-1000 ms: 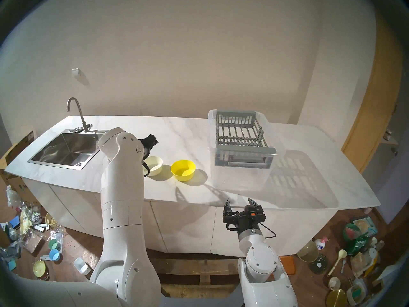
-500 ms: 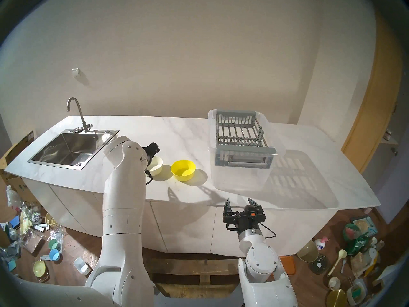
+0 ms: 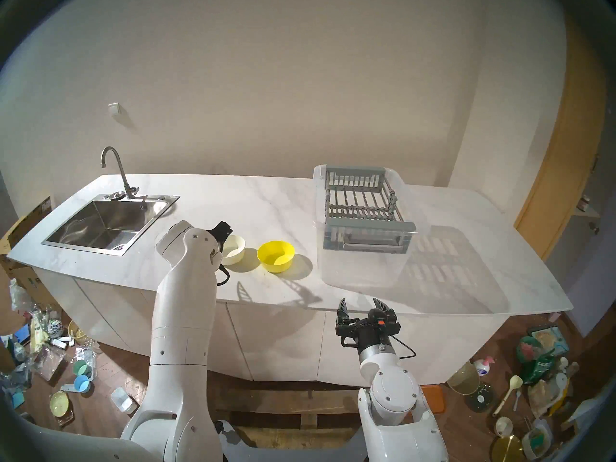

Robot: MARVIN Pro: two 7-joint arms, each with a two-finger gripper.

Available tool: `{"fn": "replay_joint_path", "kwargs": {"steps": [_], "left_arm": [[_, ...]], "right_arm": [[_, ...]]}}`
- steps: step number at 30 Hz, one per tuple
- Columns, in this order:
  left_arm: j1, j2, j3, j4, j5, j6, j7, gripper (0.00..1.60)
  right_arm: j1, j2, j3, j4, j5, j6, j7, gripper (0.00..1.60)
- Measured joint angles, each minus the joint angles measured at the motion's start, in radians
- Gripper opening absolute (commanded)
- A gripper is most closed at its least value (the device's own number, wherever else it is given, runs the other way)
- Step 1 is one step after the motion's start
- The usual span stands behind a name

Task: Place the plate or bowl neatly into the plate slot of the drying rack

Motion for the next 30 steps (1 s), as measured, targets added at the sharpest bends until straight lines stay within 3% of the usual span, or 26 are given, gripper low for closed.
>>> {"fn": "replay_joint_path", "kwargs": {"steps": [15, 30], "left_arm": [[-0.018, -0.012, -0.032, 0.066, -0.074, -0.022, 0.009, 1.60], [-0.055, -0.009, -0.029, 0.171, -0.078, -0.057, 0.003, 1.60]], "right_arm": [[0.000, 0.000, 0.000, 0.000, 0.000, 0.000, 0.000, 1.60], [0.000, 0.000, 0.000, 0.000, 0.000, 0.000, 0.000, 1.60]]}}
